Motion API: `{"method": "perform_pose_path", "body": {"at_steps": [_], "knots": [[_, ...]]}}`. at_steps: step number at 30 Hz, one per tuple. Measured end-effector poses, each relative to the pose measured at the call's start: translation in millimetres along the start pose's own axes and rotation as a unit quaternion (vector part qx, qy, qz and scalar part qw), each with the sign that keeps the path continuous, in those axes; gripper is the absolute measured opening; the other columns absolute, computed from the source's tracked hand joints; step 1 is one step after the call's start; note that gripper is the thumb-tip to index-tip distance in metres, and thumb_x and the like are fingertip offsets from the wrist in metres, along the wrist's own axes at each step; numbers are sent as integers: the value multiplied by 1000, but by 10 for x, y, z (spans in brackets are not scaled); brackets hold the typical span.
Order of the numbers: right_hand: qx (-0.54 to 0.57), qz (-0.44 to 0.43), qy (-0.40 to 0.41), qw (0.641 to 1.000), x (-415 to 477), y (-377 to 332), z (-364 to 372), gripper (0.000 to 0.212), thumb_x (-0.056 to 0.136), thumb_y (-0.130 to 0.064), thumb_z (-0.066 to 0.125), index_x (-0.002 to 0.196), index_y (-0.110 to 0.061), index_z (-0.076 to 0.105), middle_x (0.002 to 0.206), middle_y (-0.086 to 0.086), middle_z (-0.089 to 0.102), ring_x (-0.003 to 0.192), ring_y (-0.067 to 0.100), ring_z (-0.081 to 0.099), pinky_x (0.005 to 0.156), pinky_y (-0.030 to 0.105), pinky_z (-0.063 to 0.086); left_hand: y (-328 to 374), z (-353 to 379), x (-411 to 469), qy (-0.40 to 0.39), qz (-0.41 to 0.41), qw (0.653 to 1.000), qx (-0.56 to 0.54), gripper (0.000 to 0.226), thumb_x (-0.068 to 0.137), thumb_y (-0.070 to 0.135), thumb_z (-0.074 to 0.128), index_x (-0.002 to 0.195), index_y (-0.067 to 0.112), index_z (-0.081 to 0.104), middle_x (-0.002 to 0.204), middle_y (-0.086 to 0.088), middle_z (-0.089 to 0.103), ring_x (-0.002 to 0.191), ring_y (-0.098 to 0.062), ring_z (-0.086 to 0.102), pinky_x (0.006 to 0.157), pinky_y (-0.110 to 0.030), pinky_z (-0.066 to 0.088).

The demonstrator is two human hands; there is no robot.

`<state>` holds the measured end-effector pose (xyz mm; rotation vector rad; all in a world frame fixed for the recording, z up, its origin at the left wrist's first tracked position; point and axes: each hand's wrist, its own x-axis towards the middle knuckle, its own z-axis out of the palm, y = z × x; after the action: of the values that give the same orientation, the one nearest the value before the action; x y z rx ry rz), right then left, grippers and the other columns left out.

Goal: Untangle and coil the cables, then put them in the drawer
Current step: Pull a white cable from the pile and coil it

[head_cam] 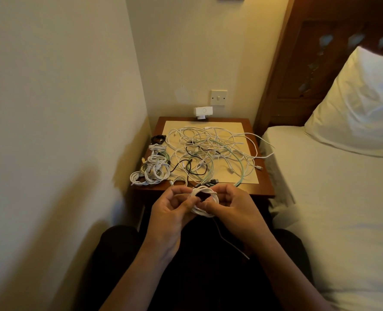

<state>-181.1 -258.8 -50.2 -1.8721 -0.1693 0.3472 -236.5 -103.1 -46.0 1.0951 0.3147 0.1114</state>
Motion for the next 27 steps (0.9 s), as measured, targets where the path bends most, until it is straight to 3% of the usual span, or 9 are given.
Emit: {"method": "perform_pose_path", "body": {"at_steps": [3,6,9,11,13,16,19,23,27], "knots": [[57,60,-32,996,-13,12,50,14,93,-31,74,104,-22,74,98,-1,78,95,16,74,86,37,63,-42,-18,5,23,-4,1000,-18,22,89,-5,64,109,3,65,91,-12,74,84,-21,74,82,-37,62],[114,89,-48,988,-45,50,89,13,97,-24,69,108,-17,71,101,4,78,93,17,77,84,36,64,-60,-75,14,29,-18,998,50,21,92,0,67,112,9,67,96,-11,76,90,-22,74,79,-33,59],[-16,32,-33,999,-66,84,34,12,95,-25,72,107,-28,73,99,-4,76,92,11,74,84,32,62,-71,-138,17,-3,-14,982,188,21,95,14,68,115,21,65,95,-9,77,92,-22,74,75,-28,58],[-98,3,-52,994,-81,57,5,15,94,-27,73,107,-34,72,98,-10,75,91,5,71,82,26,57,-59,-189,28,-18,33,959,280,18,94,24,71,111,30,69,93,-3,75,90,-18,73,79,-30,60],[-68,-4,-63,996,-78,64,9,18,93,-25,74,109,-34,72,100,-10,76,93,4,72,86,28,58,-28,-209,23,-36,67,945,319,14,95,27,70,107,32,74,95,3,76,90,-12,73,79,-26,59],[55,12,-37,998,-87,64,29,24,90,-16,78,112,-25,71,103,-5,78,95,11,75,90,36,61,-20,-199,4,-23,85,946,313,16,97,26,67,108,29,77,98,9,78,94,-8,73,82,-25,58],[156,24,-15,987,-91,90,43,24,89,-10,77,112,-15,73,101,4,79,95,20,77,89,39,60,-60,-184,9,14,80,960,268,17,98,22,67,109,26,78,101,4,78,95,-16,75,90,-43,60],[169,35,-24,985,-65,132,36,21,92,-7,73,112,-12,72,103,9,79,98,25,76,91,42,61,-92,-195,23,6,46,968,245,18,98,17,65,109,24,77,103,0,78,99,-20,75,93,-52,59],[143,56,-61,986,-42,162,-2,24,95,-6,68,118,-14,70,107,5,79,101,22,75,91,39,60,-76,-218,-3,-39,18,968,249,24,100,11,61,115,26,73,105,0,77,99,-18,74,93,-44,60]]}}
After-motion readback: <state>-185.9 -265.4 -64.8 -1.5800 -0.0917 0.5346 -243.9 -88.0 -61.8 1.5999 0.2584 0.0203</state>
